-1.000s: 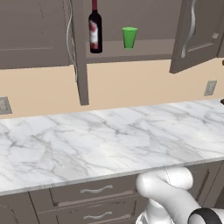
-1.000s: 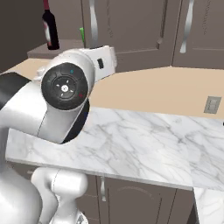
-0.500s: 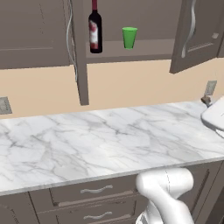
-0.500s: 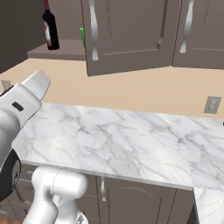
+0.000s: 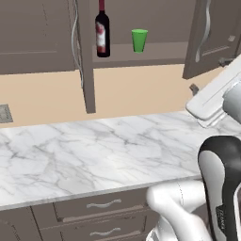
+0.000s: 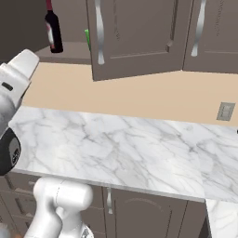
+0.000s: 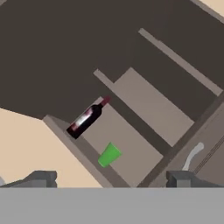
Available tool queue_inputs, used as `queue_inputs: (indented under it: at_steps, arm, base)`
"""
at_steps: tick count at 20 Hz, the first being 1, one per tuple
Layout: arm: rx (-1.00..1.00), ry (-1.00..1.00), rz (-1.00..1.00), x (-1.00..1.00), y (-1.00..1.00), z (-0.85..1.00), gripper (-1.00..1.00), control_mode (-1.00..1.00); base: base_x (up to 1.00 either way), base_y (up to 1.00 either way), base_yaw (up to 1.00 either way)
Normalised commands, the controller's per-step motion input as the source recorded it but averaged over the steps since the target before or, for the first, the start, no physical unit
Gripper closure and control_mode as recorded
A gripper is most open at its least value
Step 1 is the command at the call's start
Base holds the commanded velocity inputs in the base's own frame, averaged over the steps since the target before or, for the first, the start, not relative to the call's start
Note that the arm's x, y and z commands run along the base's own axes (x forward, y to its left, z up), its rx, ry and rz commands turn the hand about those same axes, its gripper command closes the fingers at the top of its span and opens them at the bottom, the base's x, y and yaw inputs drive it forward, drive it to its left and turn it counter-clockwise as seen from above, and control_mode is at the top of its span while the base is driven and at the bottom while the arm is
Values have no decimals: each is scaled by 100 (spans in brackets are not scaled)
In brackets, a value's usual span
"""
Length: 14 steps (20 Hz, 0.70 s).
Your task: Open the cabinet directly in front. Then move the wine and the cup to the dining counter with the candle on it.
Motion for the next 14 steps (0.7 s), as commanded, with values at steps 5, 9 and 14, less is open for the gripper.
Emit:
queue_inputs:
  at_steps: [5, 9, 14]
  arm:
    - [0, 16, -10, 100, 1, 0, -100, -100]
    - [0, 15, -16, 100, 0, 0, -100, -100]
    - [0, 7, -37, 85, 0, 0, -100, -100]
  base:
    - [0, 0, 0]
    - [0, 0, 0]
    - [0, 0, 0]
